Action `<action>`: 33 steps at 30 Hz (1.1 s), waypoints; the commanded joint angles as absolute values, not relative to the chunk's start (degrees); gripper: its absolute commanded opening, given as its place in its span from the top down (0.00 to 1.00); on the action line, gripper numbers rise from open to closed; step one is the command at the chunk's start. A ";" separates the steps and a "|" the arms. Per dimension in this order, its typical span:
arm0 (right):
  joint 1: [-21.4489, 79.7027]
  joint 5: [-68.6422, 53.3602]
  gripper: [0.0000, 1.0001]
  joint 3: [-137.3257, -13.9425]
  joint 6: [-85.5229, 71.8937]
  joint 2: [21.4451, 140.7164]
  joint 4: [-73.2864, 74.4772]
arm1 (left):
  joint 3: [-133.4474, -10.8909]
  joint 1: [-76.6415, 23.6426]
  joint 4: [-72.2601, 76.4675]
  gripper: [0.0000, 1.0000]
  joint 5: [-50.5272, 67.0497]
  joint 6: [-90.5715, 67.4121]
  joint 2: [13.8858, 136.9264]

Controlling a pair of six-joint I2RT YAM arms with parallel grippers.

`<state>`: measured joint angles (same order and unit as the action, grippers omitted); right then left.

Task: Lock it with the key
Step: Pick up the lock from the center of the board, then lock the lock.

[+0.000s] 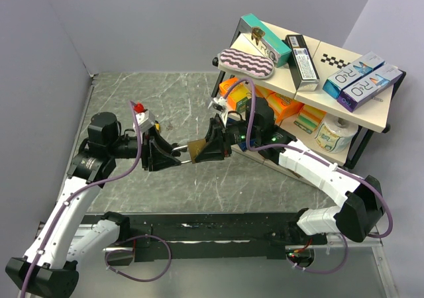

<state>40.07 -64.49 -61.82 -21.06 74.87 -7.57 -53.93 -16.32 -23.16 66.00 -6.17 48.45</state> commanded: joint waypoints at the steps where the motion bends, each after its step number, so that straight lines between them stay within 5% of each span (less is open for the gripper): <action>1: 39.82 -65.57 1.00 -65.65 -21.44 72.68 -13.01 | -54.06 -16.17 -19.52 0.57 68.47 -6.94 47.29; 8: 39.82 -65.92 1.00 -65.92 -23.11 73.39 -14.23 | -53.17 -16.17 -16.96 0.64 69.52 -8.26 47.55; 12: 39.81 -65.83 1.00 -66.09 -24.61 73.65 -15.21 | -53.17 -16.17 -18.45 0.47 69.52 -7.56 47.72; 16: 39.82 -66.09 1.00 -66.36 -24.43 73.56 -15.12 | -53.52 -16.17 -21.27 0.45 68.65 -5.02 47.81; 27: 40.25 -65.57 1.00 -66.09 -24.26 73.39 -15.82 | -51.86 -16.26 -18.46 0.68 68.73 -6.68 48.51; 33: 41.83 -63.90 1.00 -67.06 -19.70 73.21 -12.49 | -52.56 -16.43 -14.79 0.99 69.08 -9.56 49.31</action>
<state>40.10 -63.79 -62.15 -22.72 74.87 -9.19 -51.99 -16.29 -20.58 68.27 -7.29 49.01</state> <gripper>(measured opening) 0.296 0.091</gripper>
